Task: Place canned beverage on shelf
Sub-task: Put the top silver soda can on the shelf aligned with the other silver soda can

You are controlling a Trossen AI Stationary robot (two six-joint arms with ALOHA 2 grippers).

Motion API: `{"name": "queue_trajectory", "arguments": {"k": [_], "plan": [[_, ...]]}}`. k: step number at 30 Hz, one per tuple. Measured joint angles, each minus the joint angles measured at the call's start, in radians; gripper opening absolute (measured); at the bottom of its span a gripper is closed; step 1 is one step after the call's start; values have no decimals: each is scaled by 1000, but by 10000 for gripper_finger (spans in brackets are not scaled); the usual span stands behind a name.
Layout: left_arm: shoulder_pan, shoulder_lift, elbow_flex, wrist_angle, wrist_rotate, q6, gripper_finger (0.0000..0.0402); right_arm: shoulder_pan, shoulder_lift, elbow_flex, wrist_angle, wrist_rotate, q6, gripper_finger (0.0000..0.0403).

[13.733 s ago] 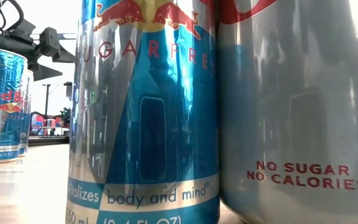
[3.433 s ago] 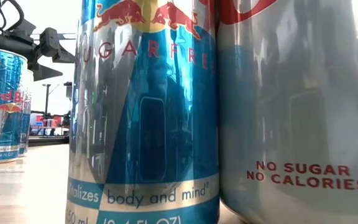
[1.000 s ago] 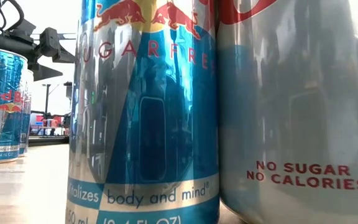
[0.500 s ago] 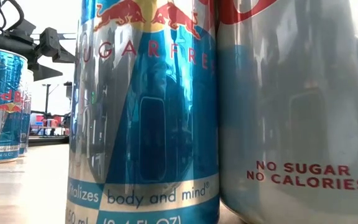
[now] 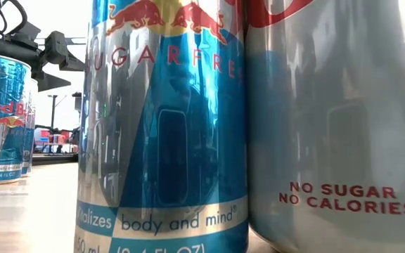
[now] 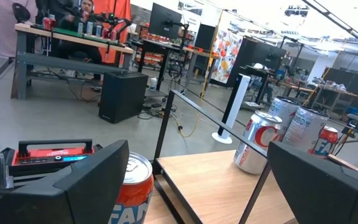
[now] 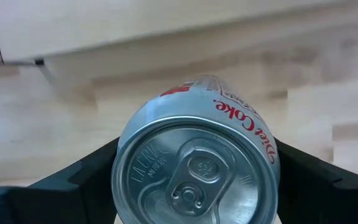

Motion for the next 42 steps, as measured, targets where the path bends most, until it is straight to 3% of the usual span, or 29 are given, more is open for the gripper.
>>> {"name": "queue_trajectory", "arguments": {"k": [11,23,42], "plan": [[0,0,0,0,0,0,368,-92,3,15,14,0,-127,320],[0,0,0,0,0,0,368,-155,7,15,101,15,-159,323],[0,0,0,0,0,0,368,-196,45,16,146,35,-230,324]]}}
